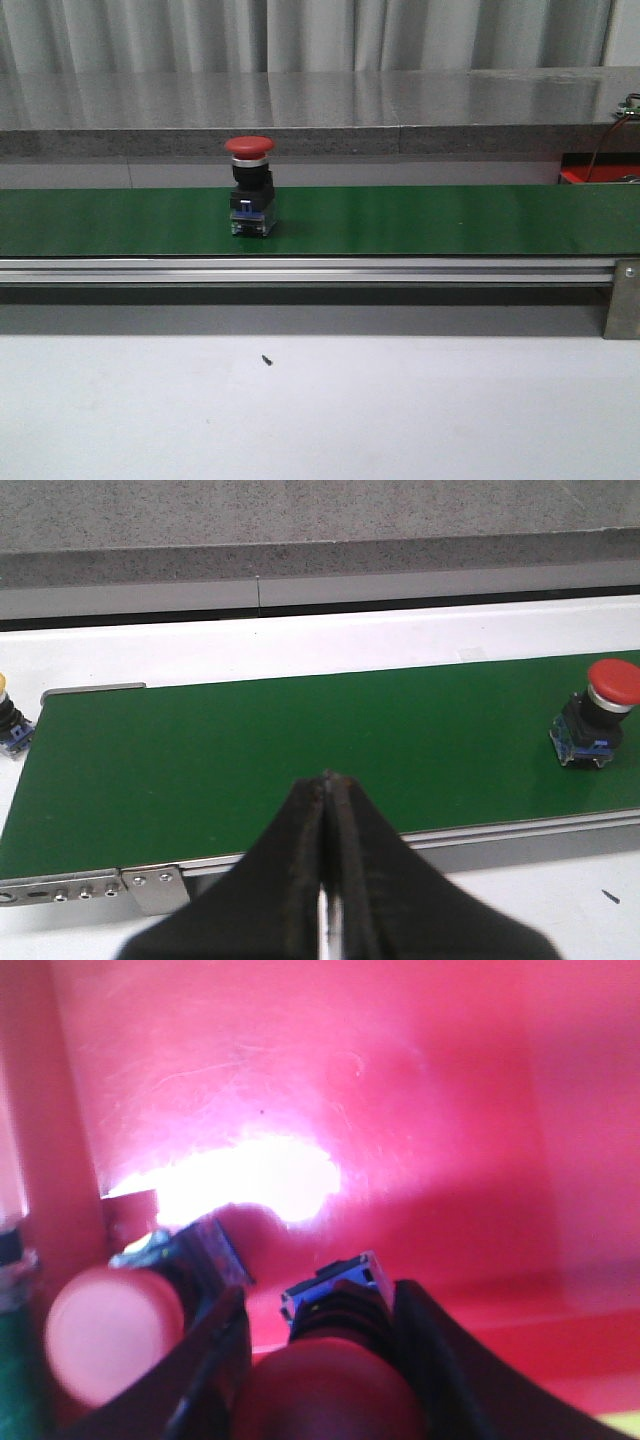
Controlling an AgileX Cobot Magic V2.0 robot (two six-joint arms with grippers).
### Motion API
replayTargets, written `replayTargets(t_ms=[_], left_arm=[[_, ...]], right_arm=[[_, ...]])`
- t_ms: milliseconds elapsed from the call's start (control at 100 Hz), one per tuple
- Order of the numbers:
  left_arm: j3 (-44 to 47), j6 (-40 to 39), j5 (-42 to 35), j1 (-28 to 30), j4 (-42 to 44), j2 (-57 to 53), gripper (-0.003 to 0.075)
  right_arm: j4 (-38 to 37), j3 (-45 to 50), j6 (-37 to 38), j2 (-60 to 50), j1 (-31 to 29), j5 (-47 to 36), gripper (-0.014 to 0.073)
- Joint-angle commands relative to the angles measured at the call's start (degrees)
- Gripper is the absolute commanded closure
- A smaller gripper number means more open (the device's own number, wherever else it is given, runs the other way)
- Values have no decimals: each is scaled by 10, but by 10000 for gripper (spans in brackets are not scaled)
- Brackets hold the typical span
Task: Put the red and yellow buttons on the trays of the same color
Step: 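Lower the red button into the red tray and open the right gripper, then move the right gripper to the belt end and grasp the second red button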
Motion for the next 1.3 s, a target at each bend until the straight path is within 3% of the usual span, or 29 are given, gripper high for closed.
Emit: replayTargets(t_ms=[0, 370, 660, 920, 1290], left_arm=[[-15, 2, -33, -5, -19, -2, 740], [-15, 2, -33, -5, -19, -2, 740], [-15, 2, -33, -5, -19, -2, 740], [-15, 2, -33, -5, -19, -2, 740], [-15, 2, -33, -5, -19, -2, 740]], right_arm=[[16, -18, -5, -18, -3, -34, 342], [17, -19, -6, 16, -3, -55, 323], [17, -41, -7, 13, -3, -30, 27], [32, -119, -8, -36, 3, 47, 26], [42, -121, -52, -126, 76, 156, 34]])
